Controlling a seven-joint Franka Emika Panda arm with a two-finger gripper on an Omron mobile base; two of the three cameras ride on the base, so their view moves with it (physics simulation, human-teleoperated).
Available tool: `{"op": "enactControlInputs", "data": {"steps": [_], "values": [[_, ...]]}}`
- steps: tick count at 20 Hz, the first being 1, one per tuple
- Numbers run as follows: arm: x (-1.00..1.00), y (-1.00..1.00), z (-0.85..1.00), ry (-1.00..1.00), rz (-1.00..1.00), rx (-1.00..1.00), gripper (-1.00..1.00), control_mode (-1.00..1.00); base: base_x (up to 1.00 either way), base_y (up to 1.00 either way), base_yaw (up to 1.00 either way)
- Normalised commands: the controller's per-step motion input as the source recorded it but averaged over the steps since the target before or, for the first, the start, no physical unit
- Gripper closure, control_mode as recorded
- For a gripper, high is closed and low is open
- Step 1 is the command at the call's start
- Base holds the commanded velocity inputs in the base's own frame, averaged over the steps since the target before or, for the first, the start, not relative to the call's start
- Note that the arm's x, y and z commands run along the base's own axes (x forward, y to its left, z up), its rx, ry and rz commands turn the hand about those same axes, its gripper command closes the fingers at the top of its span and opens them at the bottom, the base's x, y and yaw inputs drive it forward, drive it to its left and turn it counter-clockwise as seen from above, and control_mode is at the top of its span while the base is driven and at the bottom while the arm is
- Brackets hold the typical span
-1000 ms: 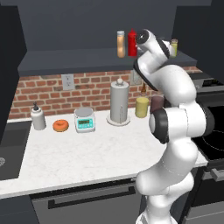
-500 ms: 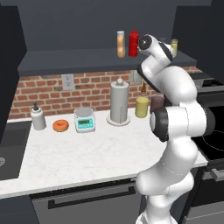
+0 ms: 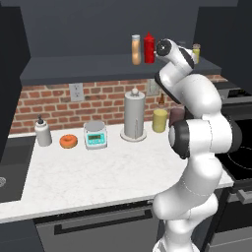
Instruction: Put the shaker and condiment bottle from the counter next to their counterparts in the cabinet.
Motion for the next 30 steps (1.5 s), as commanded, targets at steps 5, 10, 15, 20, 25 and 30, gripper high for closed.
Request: {"op": "enactControlInputs", "data": {"steps": [5, 10, 15, 20, 25, 30], "values": [[0.32, -0.01, -0.03, 0.0, 0.0, 0.0, 1.0, -1.0, 0.0, 0.0, 0.0], [0.4, -0.02, -0.06, -0.01, 0.0, 0.0, 1.0, -1.0, 0.0, 0.0, 0.0], [0.3, 0.0, 0.0, 0.0, 0.0, 0.0, 1.0, -1.0, 0.0, 0.0, 0.0], [0.17, 0.0, 0.0, 0.0, 0.0, 0.0, -1.0, -1.0, 0.0, 0.0, 0.0], [0.0, -0.02, 0.0, 0.0, 0.0, 0.0, -1.0, -1.0, 0.0, 0.0, 0.0], [0.0, -0.17, 0.0, 0.0, 0.0, 0.0, -1.0, -1.0, 0.0, 0.0, 0.0]]}}
